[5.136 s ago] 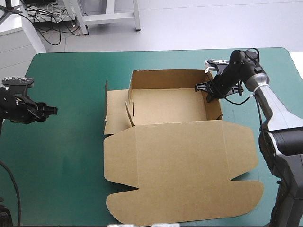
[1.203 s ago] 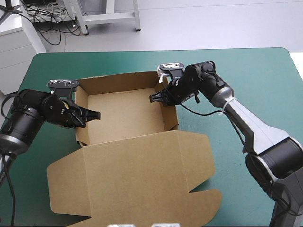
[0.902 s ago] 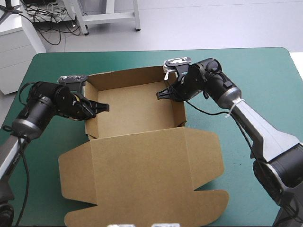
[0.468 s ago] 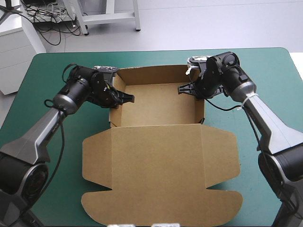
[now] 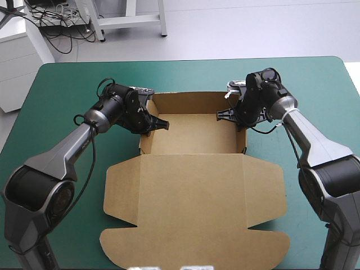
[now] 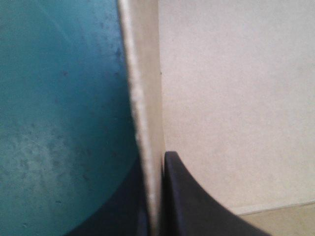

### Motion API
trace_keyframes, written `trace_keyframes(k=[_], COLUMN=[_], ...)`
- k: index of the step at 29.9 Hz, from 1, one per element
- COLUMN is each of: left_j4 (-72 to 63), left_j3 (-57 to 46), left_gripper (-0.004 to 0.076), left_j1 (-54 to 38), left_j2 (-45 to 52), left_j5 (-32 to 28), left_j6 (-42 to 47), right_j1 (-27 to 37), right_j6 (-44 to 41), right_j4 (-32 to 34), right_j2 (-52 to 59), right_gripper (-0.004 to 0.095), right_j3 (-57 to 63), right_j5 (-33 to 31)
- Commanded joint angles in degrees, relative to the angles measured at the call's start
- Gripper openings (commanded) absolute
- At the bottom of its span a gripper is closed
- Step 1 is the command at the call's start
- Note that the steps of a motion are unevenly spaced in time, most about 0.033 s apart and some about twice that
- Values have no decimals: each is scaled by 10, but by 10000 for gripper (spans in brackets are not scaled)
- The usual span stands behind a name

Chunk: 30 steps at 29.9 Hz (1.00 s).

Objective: Fold the box

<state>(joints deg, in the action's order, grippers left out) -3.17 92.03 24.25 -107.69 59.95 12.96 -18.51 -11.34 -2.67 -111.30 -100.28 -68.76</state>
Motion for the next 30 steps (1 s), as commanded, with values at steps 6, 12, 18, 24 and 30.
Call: trace_keyframes(k=[6, 12, 18, 24, 30], left_j4=[56, 44, 24, 5, 6], left_j3=[13, 14, 52, 135, 248], left_gripper=[195, 461, 546, 545, 545], left_j1=[-1, -1, -1, -1, -1], left_j2=[20, 20, 21, 21, 21], left_j5=[-25, -36, -24, 20, 60], left_j6=[-48, -52, -87, -97, -96], right_j1=[7, 7, 7, 7, 7], right_j6=[30, -5, -7, -2, 8], right_j4=[21, 60, 50, 11, 108], right_j2=[20, 20, 20, 31, 67], right_gripper=[432, 551, 551, 551, 551], right_j3=[-15, -15, -33, -119, -190], right_j5=[-31, -31, -31, -31, -31])
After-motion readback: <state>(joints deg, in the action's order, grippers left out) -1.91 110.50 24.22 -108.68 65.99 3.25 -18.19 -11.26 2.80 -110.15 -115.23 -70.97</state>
